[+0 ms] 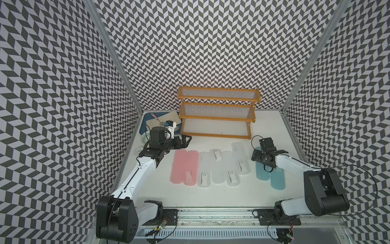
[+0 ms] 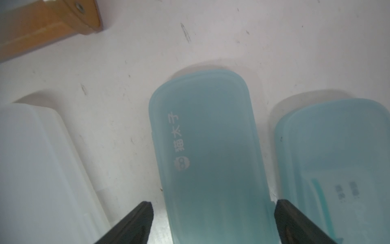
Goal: Place the pencil cases on the shelf according to color
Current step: Adjust the pencil case at the center of the board.
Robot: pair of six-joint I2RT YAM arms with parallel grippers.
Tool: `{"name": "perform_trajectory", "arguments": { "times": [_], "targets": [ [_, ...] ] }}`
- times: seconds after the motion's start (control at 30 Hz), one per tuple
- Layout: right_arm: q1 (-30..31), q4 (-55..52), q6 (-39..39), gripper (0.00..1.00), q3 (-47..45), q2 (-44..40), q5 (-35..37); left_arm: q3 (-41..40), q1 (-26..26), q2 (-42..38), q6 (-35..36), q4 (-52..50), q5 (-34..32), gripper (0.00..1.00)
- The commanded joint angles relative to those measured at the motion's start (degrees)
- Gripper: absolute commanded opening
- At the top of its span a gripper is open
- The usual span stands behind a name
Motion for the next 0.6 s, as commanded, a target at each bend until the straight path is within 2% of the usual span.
{"name": "perform_trajectory", "arguments": {
  "times": [0.0, 0.13, 0.33, 0.57],
  "targets": [
    [2.33, 0.76, 2.57, 0.94, 0.12, 1.58, -6.08, 0.42, -0.32, -0.95, 0.14, 1.00, 0.91, 1.00],
    [3.91, 1.02, 2.87, 0.94, 0.89, 0.21, -9.28, 0.31, -0.32, -0.60, 0.17, 1.05, 0.82, 1.00],
    [4.06, -4.22, 2.93, 0.97, 0.12, -3.33, -1.50, 0.37, -0.49, -0.54, 0.35, 0.29, 0.29, 1.00],
    [4.52, -6.69, 4.62, 0.97, -2.81, -8.79, -3.38, 0.42, -0.67, -0.45, 0.26, 0.55, 0.64, 0.99]
  ]
}}
